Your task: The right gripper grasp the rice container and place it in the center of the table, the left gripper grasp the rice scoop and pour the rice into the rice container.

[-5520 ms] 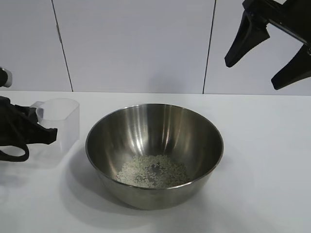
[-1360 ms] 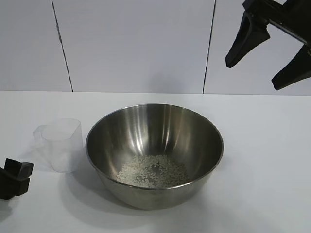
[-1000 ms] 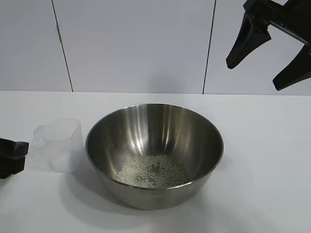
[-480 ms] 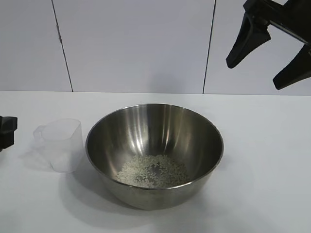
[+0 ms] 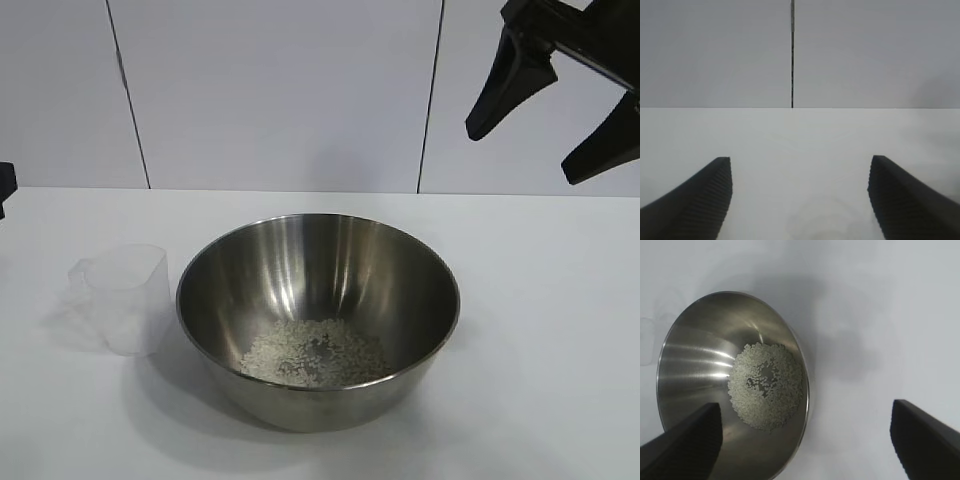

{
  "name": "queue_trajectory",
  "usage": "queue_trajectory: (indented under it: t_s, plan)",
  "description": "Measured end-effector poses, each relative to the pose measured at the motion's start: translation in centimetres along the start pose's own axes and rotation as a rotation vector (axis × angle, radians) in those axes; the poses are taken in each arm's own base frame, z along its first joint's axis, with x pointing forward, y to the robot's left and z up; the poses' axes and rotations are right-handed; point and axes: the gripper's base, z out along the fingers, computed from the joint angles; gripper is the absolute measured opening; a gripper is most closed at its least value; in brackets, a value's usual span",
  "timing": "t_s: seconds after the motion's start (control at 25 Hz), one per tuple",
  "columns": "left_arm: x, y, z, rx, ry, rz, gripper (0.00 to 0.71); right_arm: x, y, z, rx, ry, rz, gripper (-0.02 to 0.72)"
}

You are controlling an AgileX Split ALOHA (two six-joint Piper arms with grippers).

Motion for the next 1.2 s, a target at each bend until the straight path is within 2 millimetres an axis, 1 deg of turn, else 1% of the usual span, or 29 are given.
queue_trajectory:
  t_s: [0.08, 0.2, 0.28, 0.44, 0.48, 0.64, 0.76, 0.84, 0.92, 1.0, 1.12, 1.2]
  plan:
    - [-1.0, -0.4, 0.3, 0.023, 0.042, -0.023, 0.548, 0.0, 0.0, 0.0, 0.0, 0.0, 0.0, 0.631]
    - [-3.3, -1.2, 0.8, 0.069, 0.108, -0.058, 0.548, 0.0, 0.0, 0.0, 0.0, 0.0, 0.0, 0.631]
    - [-5.3, -1.9, 1.2, 0.109, 0.161, -0.076, 0.556, 0.0, 0.0, 0.0, 0.0, 0.0, 0.0, 0.631]
    - [-8.7, -3.4, 1.7, 0.196, 0.321, -0.072, 0.655, 0.0, 0.0, 0.0, 0.0, -0.002, 0.0, 0.631]
    - [-9.5, -3.7, 1.8, 0.217, 0.363, -0.068, 0.668, 0.0, 0.0, 0.0, 0.0, -0.002, 0.0, 0.631]
    - [-12.5, -4.7, 1.5, 0.284, 0.505, -0.072, 0.689, 0.0, 0.0, 0.0, 0.0, -0.002, 0.0, 0.631]
    - [-14.7, -5.2, 1.0, 0.312, 0.57, -0.095, 0.692, 0.0, 0.0, 0.0, 0.0, -0.001, 0.0, 0.631]
    - [-15.5, -5.3, 0.8, 0.317, 0.596, -0.114, 0.694, 0.0, 0.0, 0.0, 0.0, 0.001, 0.0, 0.631]
    - [-16.0, -5.4, 0.7, 0.317, 0.623, -0.132, 0.693, 0.0, 0.0, 0.0, -0.001, 0.003, 0.001, 0.633]
    - [-15.8, -5.5, 0.9, 0.316, 0.665, -0.144, 0.693, 0.0, 0.1, 0.0, -0.009, 0.005, 0.007, 0.633]
    - [-14.6, -6.0, 1.6, 0.327, 0.75, -0.174, 0.693, 0.0, 0.2, 0.0, -0.025, 0.005, 0.021, 0.638]
    - [-14.3, -6.4, 2.0, 0.355, 0.773, -0.192, 0.693, 0.0, 0.3, 0.0, -0.034, 0.003, 0.029, 0.641]
